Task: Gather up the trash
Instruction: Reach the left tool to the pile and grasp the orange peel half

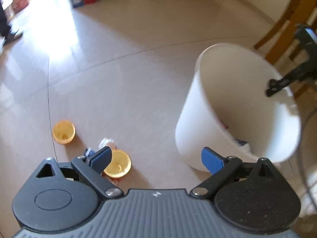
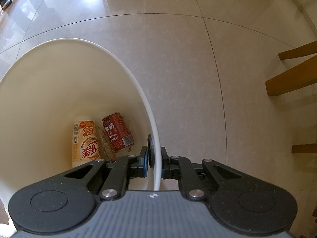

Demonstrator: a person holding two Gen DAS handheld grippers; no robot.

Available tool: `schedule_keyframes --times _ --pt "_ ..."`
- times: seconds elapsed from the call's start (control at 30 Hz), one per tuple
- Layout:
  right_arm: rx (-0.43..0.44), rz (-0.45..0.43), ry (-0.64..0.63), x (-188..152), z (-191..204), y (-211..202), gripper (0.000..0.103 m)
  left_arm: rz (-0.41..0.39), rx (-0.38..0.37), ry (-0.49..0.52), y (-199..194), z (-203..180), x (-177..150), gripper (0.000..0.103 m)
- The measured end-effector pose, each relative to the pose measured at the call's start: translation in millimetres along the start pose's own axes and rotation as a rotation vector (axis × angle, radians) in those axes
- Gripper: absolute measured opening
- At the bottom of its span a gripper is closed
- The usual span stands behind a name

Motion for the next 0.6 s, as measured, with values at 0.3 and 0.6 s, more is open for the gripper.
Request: schedule_keyframes --times 0.3,0.6 --pt "-0.003 0.002 -0.003 0 0 0 0.014 0.074 0.037 -0.153 79 28 -44 0.097" --pt "-0.012 0.016 -0.021 1 4 2 0.014 0.054 0.086 -0.204 131 54 -66 0.097"
Point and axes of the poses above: each gripper's, at about its wrist camera, not at the fingertips, and y roughly the way its jaws point, z to its left, x to its top, the point moved 5 cm from there along y, roughly the way its jaws point, and after that the axes turned 4 degrees about x, right-handed, at the moved point
